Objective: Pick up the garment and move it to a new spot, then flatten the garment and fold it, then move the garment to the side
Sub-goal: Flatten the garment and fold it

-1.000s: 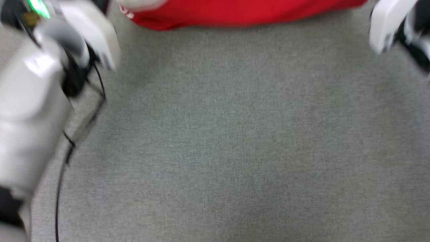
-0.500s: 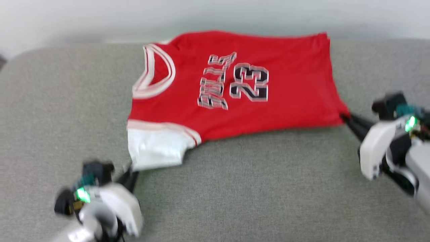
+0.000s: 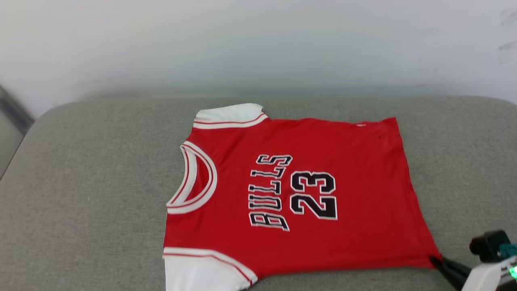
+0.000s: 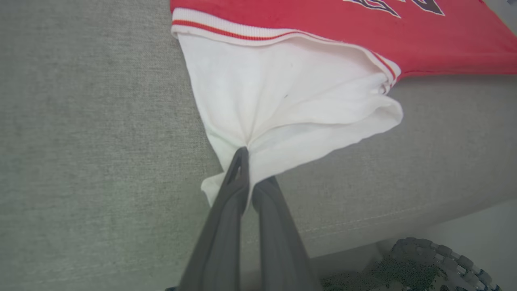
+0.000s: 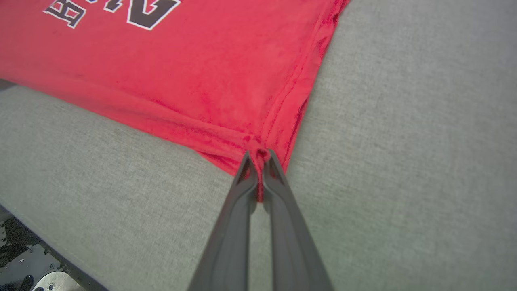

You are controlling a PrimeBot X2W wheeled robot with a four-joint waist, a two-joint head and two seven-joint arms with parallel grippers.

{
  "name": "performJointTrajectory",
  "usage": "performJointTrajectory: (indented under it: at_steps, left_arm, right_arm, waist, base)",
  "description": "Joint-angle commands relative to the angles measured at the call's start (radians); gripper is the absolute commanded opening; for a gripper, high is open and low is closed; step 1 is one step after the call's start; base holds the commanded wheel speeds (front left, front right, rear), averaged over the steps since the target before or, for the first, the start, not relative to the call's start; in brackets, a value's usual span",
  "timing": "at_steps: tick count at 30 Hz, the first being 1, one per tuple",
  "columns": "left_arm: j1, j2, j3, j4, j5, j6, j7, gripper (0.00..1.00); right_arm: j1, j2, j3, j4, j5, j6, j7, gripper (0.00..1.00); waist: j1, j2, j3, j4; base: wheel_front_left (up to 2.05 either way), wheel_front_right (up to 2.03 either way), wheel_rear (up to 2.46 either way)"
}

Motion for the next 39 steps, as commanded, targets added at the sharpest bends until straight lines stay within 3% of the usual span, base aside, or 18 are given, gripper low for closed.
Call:
performJointTrajectory:
  at_steps: [1, 11, 20, 29, 39]
  left_arm:
    - [0.019, 0.006, -0.005, -0.008, -0.005, 0.006, 0.001, 0.0]
    - [0.081, 0.027, -0.015, -0.057, -0.025, 0.018, 0.008, 0.0]
    - [-0.156, 0.082, -0.009, -0.045, 0.092, -0.038, 0.071, 0.0]
    - [-0.464, 0.079, 0.008, 0.027, 0.171, -0.133, 0.188, 0.0]
    - [-0.653, 0.029, -0.007, 0.193, 0.201, -0.22, 0.248, 0.0]
  right_arm:
    - [0.037, -0.007, -0.019, -0.013, -0.009, -0.001, 0.006, 0.0]
    - [0.295, 0.034, -0.258, -0.2, -0.116, -0.001, 0.135, 0.0]
    - [0.279, 0.097, -0.445, -0.345, -0.223, -0.001, 0.243, 0.0]
    - [0.149, 0.124, -0.488, -0.403, -0.247, -0.001, 0.31, 0.0]
    - [-0.012, 0.144, -0.436, -0.313, -0.225, -0.001, 0.342, 0.0]
  waist:
    - [0.0004, 0.0, -0.004, -0.005]
    - [0.0004, 0.0, 0.011, -0.013]
    - [0.0004, 0.0, 0.055, -0.01]
    - [0.0004, 0.0, 0.149, -0.042]
    - [0.0004, 0.0, 0.276, -0.072]
  base:
    - [0.0, 0.0, 0.0]
    - [0.0, 0.0, 0.0]
    - [0.0, 0.0, 0.0]
    - [0.0, 0.0, 0.0]
    - [0.0, 0.0, 0.0]
